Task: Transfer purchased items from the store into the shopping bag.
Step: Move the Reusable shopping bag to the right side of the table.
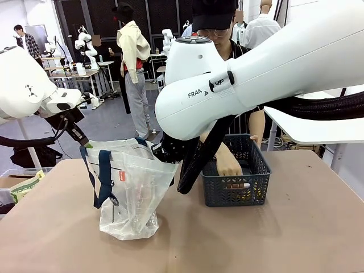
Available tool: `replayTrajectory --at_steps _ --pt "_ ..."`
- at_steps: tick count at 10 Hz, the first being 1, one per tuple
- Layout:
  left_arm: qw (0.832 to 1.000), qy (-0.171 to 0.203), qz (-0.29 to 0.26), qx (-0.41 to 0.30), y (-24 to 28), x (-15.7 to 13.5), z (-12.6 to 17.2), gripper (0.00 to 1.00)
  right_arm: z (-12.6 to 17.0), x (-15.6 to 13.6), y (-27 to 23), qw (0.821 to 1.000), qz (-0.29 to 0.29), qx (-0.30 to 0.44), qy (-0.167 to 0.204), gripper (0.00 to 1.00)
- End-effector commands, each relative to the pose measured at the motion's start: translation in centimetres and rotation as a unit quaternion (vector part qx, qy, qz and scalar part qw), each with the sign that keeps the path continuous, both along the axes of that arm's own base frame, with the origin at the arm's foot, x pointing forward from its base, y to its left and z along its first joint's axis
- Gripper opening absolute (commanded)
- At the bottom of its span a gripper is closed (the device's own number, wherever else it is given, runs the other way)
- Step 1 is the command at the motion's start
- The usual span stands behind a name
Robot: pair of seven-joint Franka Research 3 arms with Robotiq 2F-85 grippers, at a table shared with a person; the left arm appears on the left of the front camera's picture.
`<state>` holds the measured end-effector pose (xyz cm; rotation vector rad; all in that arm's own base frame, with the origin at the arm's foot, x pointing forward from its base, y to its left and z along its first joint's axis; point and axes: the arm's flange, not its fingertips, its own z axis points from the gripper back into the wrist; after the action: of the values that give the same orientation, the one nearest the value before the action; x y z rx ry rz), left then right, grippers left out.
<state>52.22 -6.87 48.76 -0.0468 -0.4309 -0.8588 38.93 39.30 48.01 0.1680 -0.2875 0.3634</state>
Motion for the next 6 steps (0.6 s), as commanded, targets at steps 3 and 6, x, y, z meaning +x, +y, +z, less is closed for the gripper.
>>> replayTrajectory --at_steps 3,6 --pt "1.000 0.003 0.008 -0.001 0.18 -0.21 0.18 0.00 0.03 0.04 -0.01 1.000 -0.004 0.000 0.001 0.00" --pt "1.000 0.003 0.008 -0.001 0.18 -0.21 0.18 0.00 0.03 0.04 -0.01 1.000 -0.004 0.000 0.001 0.00"
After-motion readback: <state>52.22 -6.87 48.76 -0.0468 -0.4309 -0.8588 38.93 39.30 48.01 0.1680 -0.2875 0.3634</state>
